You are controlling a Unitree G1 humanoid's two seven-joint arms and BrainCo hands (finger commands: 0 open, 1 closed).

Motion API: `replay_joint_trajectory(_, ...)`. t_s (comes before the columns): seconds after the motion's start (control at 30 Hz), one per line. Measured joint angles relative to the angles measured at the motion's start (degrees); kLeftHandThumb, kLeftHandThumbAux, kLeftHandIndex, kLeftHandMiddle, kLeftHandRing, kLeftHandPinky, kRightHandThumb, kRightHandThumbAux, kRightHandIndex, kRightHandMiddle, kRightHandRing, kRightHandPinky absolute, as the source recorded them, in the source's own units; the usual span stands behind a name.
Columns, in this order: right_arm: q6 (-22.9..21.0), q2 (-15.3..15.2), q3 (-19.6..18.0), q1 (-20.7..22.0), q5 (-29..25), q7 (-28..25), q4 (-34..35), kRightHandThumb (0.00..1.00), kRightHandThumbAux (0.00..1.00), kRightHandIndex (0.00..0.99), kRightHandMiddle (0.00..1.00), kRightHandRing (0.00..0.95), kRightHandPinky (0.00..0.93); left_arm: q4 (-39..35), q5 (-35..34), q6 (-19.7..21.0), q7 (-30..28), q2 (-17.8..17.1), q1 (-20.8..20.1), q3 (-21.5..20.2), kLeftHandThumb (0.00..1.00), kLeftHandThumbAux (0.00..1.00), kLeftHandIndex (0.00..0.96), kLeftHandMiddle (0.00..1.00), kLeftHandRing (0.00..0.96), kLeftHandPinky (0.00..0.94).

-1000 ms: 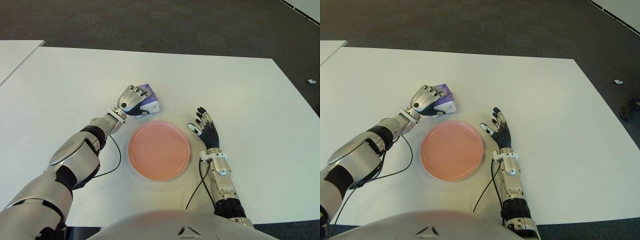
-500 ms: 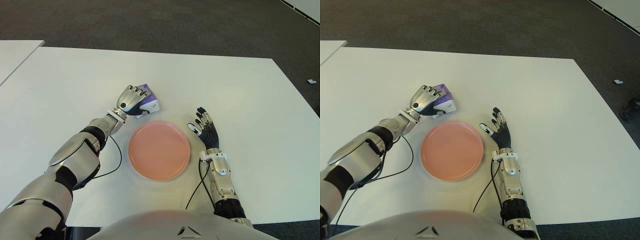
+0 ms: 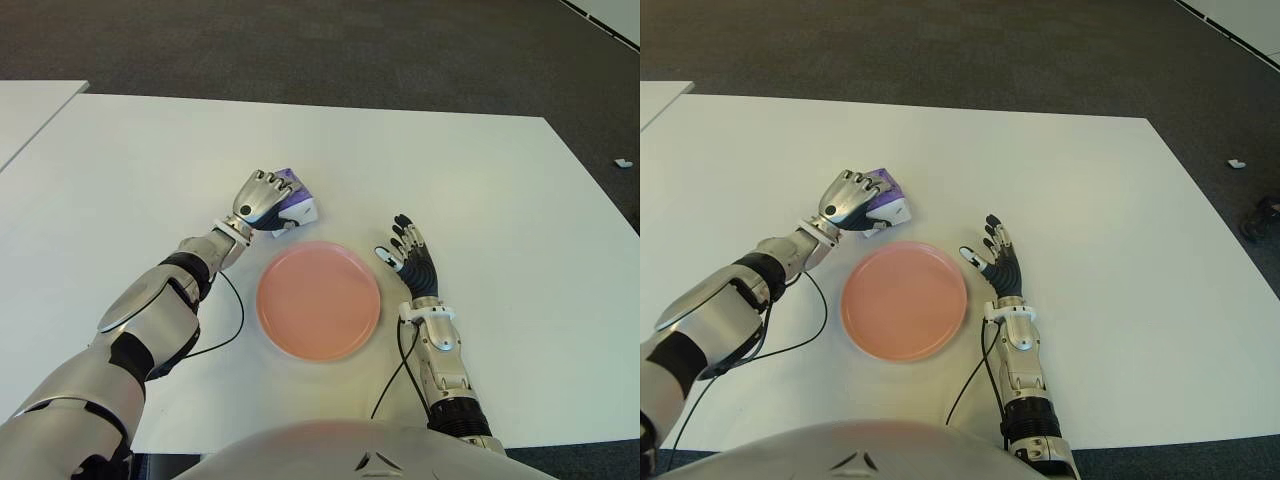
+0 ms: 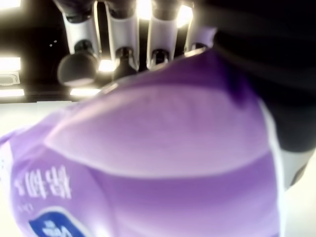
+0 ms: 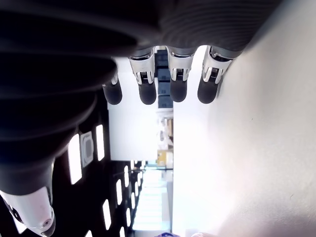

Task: Put the tissue paper into the plate.

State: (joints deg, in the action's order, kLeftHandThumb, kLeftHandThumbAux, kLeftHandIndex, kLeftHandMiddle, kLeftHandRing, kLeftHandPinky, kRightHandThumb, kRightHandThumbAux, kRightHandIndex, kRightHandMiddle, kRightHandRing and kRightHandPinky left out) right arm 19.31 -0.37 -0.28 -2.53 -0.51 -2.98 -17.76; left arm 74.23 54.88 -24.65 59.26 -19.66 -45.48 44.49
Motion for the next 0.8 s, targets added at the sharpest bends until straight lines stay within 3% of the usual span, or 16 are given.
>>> replay_joint_trajectory(0.37,0.00,0.03,-0.03,0.29,0.02,0.03,-0.28,0.000,0.673,0.000,0.000,0.000,0.000,-3.22,-5.17,-4.41,-3.11,-4.04,-2.08,-6.28,0.734,0.695,0.444,0.829,0.825,0.832)
replay_joint_trajectory(0.6,0.02,0.04,-0.18,0.55,-0.01,0.02,-0.61,0.000,0.685,0.000,0.000,0.000,0.000,-9.43,-10.53,-12.11,-4.15,-6.97,-3.07,-12.68,0.733,0.696,0.444,0.838,0.836,0.844)
replay_joint_trajectory(0.8,0.09,0.07,-0.27,0.90,-0.01,-0.03,-1.13,0.000,0.692,0.000,0.000,0.000,0.000,-17.58,-15.10,-17.33,-8.58,-8.73,-3.14,-17.78,0.736,0.695,0.444,0.845,0.845,0.851)
